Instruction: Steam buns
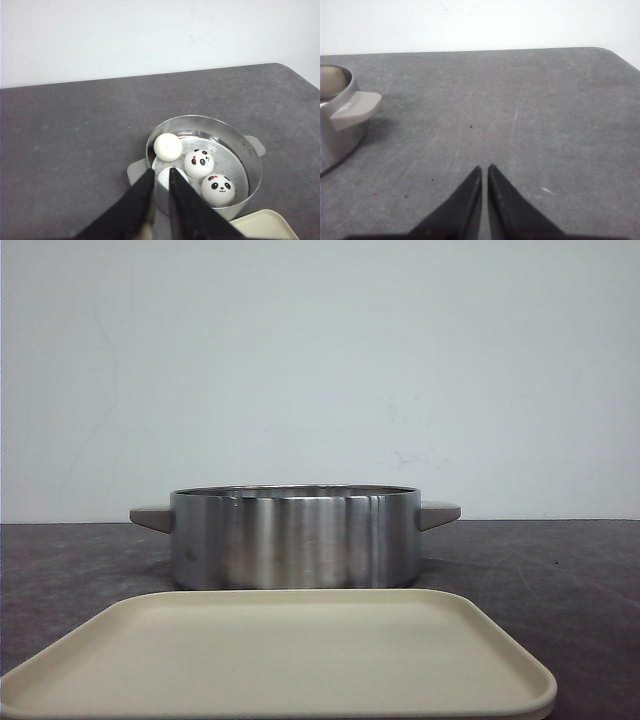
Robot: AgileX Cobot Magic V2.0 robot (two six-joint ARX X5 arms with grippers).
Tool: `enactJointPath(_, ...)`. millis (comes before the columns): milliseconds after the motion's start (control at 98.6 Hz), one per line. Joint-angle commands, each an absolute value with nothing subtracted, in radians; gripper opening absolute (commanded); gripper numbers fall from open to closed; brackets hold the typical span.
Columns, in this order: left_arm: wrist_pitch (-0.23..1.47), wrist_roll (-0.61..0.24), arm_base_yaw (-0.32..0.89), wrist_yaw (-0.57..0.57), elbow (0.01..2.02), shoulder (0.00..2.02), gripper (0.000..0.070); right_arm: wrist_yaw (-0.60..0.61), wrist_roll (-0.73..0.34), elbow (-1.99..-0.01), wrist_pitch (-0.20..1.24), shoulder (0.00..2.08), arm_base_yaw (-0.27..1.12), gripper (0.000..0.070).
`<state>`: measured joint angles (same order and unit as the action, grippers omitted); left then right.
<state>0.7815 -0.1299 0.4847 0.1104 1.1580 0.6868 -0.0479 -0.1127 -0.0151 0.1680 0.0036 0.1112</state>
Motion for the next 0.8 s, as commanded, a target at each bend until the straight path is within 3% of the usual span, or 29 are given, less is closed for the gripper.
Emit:
enactJointPath(0,0.77,-0.122,0.487,0.116,1.17,0.692,0.0,-0.051,-0.12,-0.012,0.157,0.004,0.115,0.0013)
enactJointPath(710,0.778,-0.117,0.485,0.116,1.17,0.69,0.0,-0.052,-0.12,-0.012,0.158,0.004,0.115,0.0013)
enactJointPath(791,0.78,-0.054,0.456,0.116,1.169,0.672,0.0,-0.052,-0.12,-0.012,0.158,0.004,0.115,0.0013)
